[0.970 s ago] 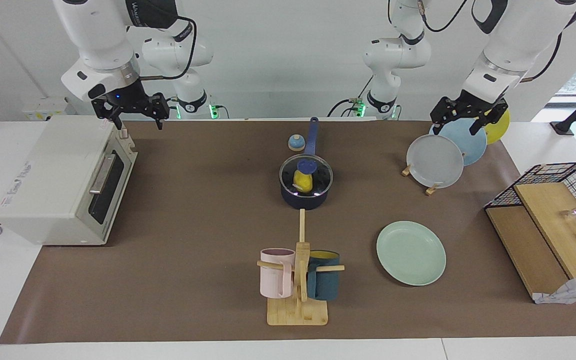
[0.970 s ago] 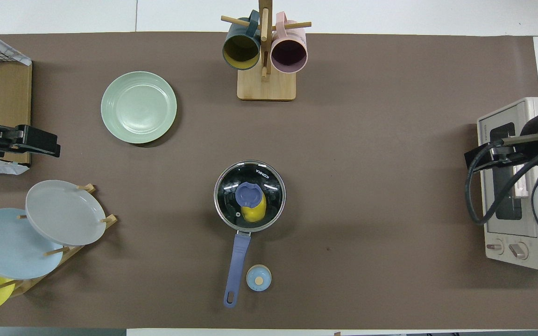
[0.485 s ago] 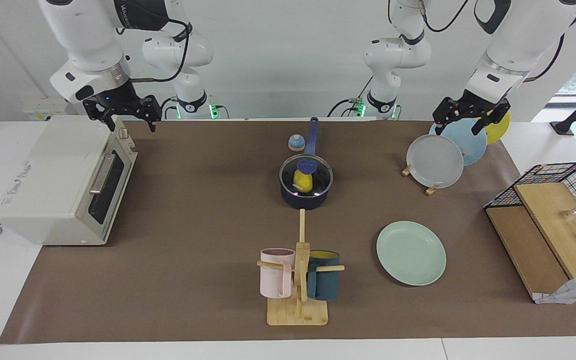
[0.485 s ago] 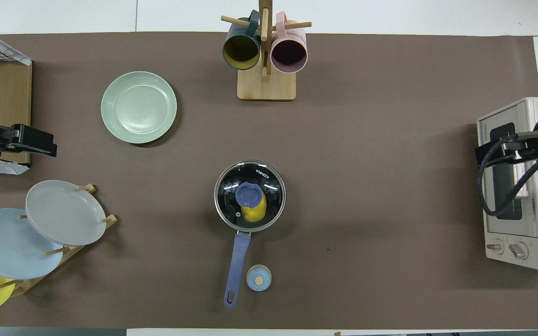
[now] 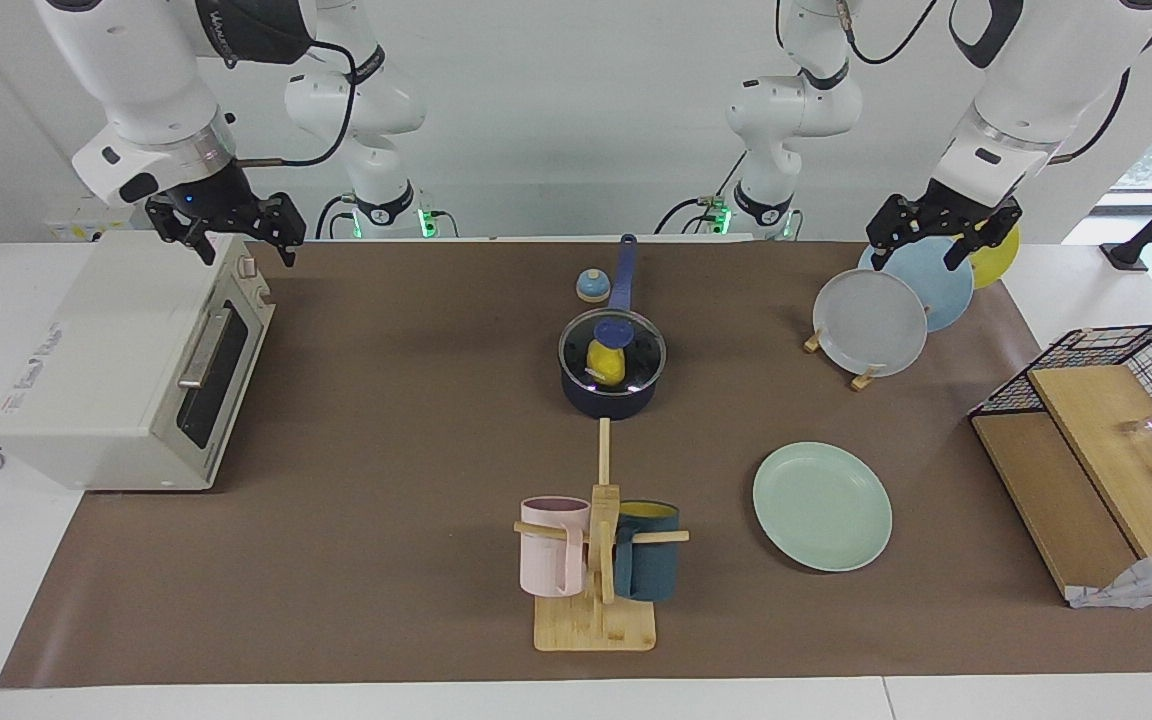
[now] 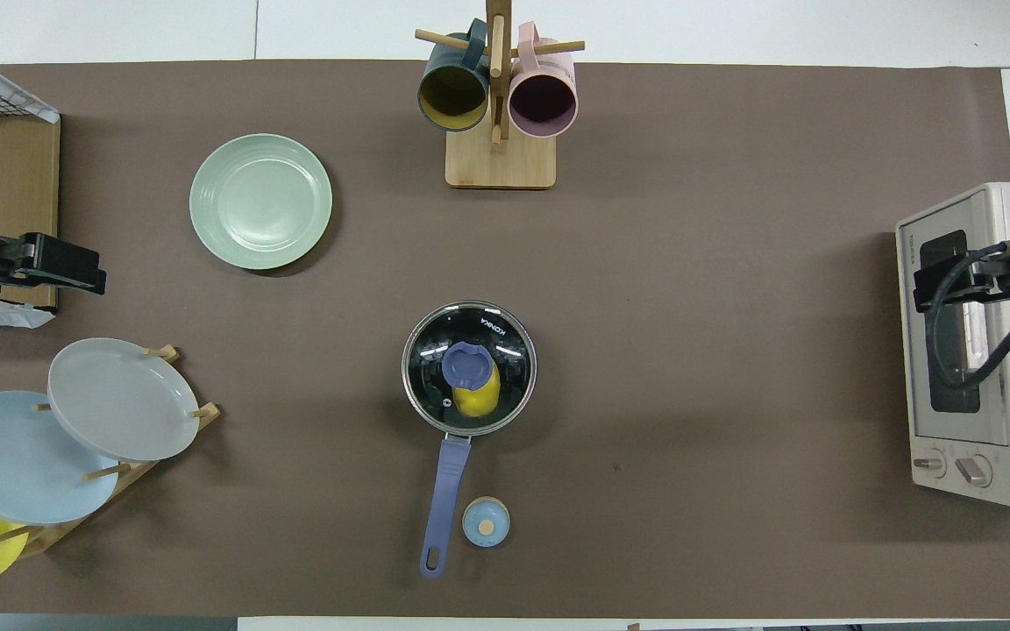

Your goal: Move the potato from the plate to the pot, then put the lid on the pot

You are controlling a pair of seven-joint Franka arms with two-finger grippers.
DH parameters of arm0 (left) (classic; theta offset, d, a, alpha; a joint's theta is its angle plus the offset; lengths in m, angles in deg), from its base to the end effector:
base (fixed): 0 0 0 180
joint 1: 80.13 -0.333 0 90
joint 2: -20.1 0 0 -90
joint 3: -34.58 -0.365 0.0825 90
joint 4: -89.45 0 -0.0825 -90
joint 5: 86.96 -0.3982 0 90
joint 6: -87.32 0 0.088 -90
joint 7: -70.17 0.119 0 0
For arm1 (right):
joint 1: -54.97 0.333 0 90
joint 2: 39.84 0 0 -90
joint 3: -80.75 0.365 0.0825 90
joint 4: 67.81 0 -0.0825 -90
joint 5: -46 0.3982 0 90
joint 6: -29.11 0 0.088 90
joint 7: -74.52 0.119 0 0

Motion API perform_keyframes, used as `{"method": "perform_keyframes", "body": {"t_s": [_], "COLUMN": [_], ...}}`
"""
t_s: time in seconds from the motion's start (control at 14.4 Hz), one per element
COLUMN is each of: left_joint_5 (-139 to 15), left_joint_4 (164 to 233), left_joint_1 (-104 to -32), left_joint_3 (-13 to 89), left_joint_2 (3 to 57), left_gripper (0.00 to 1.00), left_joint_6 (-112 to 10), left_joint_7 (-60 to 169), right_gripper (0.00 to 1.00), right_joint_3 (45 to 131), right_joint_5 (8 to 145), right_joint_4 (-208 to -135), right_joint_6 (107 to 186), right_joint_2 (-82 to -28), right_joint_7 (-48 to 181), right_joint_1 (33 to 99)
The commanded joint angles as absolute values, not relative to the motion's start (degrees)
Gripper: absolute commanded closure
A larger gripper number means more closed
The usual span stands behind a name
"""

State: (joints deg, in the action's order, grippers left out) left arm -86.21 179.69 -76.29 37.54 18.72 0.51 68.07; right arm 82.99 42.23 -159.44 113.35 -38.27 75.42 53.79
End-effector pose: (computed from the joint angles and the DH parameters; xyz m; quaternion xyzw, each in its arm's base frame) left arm 0.5497 -0.0676 0.6682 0.9990 -0.0412 -0.0183 0.0045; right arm 0.5463 0.0021 0.6552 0.9982 -0.0003 -0.0502 0.0343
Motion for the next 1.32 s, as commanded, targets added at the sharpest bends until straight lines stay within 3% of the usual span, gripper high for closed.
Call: {"method": "perform_keyframes", "body": {"t_s": [0.0, 1.25], "left_joint_5": [-87.04, -87.04], "left_joint_4": [180.95, 181.03], "left_joint_1": [-76.79, -76.79], "left_joint_3": [37.75, 37.74], "left_joint_2": [17.2, 17.2], "left_gripper": [0.0, 0.0], "left_joint_6": [1.1, 1.1], "left_joint_7": [68.41, 68.41], "right_gripper": [0.0, 0.0], "right_joint_3": [83.56, 83.56], "right_joint_5": [43.1, 43.8], "right_joint_4": [-159.65, -159.83], "right_joint_6": [115.15, 111.99], "right_joint_2": [-38.26, -38.17], "right_joint_7": [73.99, 73.9], "right_joint_1": [53.13, 53.04]}}
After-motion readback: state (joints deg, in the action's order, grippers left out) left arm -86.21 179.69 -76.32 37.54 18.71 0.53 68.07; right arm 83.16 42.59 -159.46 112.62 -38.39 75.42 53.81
